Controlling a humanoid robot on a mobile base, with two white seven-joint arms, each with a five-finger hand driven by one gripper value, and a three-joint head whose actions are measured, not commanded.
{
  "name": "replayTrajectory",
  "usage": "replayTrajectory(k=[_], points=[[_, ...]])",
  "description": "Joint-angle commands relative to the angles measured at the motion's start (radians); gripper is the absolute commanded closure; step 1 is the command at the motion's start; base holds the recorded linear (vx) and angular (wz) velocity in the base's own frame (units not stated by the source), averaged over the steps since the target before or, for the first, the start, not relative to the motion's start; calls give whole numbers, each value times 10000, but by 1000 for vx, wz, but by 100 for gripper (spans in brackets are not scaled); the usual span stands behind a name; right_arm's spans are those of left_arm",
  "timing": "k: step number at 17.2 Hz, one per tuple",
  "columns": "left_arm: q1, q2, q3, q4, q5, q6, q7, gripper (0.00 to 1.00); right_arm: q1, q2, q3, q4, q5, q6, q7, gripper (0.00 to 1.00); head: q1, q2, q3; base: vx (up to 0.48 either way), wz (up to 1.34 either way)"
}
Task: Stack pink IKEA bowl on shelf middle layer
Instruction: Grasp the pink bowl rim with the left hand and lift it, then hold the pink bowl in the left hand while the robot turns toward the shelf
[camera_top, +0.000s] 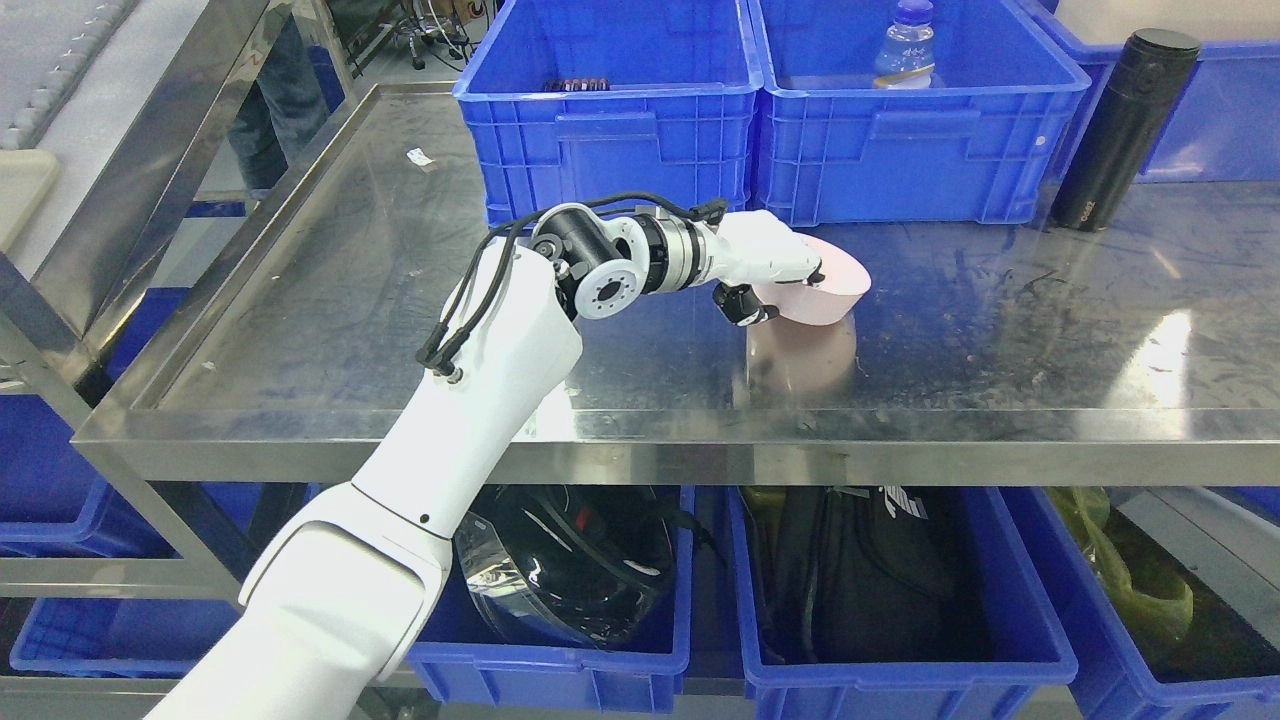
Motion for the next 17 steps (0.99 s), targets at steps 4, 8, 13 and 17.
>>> replayTrajectory(k=[4,8,13,17], points=[[961,175,4909,-2427,1390,-1805,-102,96,46,-175,0,-175,0,-7,-1,0,0,0,0,0,0],[2645,175,5310,-3944,2789,-2816,-117,96,31,-175,0,-175,0,-7,-1,0,0,0,0,17,-52],[4350,175,5571,-4531,2989,-3003,-179,97,46,-175,0,-175,0,-7,-1,0,0,0,0,9,-48],[4568,175,5846,-4639,3371,-3003,-87,97,46,-175,0,-175,0,-7,-1,0,0,0,0,-62,245]])
